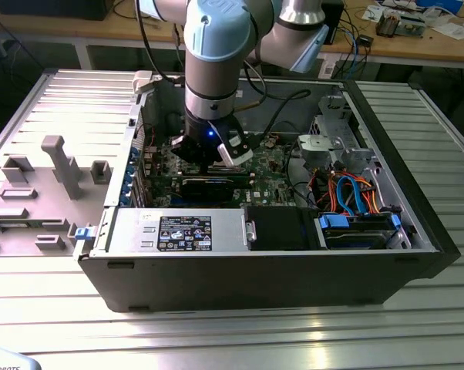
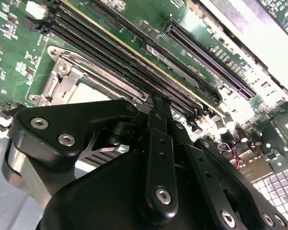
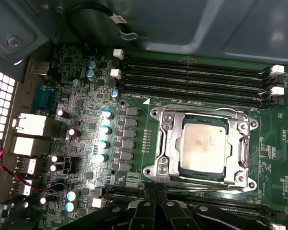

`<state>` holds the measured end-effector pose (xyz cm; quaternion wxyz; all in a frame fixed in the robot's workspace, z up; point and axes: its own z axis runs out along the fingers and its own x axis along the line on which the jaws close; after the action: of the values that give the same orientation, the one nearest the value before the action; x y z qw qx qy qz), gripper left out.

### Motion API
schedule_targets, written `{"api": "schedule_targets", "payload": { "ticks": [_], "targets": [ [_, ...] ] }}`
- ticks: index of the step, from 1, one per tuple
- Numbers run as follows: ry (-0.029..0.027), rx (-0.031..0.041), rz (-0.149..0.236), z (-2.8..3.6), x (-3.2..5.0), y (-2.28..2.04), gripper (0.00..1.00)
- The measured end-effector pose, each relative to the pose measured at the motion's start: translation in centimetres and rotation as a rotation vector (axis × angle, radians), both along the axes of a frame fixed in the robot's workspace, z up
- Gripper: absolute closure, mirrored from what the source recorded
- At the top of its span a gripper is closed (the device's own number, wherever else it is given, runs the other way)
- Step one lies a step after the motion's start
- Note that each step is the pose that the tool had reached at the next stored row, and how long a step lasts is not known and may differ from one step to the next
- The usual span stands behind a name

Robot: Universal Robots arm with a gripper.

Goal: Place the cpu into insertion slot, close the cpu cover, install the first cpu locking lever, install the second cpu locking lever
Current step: 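Install the second cpu locking lever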

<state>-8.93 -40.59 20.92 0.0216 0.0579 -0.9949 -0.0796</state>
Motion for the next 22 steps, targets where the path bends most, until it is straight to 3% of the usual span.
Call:
{"api": "schedule_targets", "payload": {
  "ticks": [5, 14, 19, 22],
  "targets": [
    [0.0003, 0.0067, 0.0, -0.18, -0.11, -0.01, 0.89],
    [0.002, 0.0279, 0.0, -0.65, -0.1, 0.0, 0.89],
    [0.0025, 0.0321, 0.0, -0.76, -0.11, 0.0, 0.89],
    [0.0024, 0.0429, 0.0, -0.91, -0.12, 0.08, 0.89]
  ]
}}
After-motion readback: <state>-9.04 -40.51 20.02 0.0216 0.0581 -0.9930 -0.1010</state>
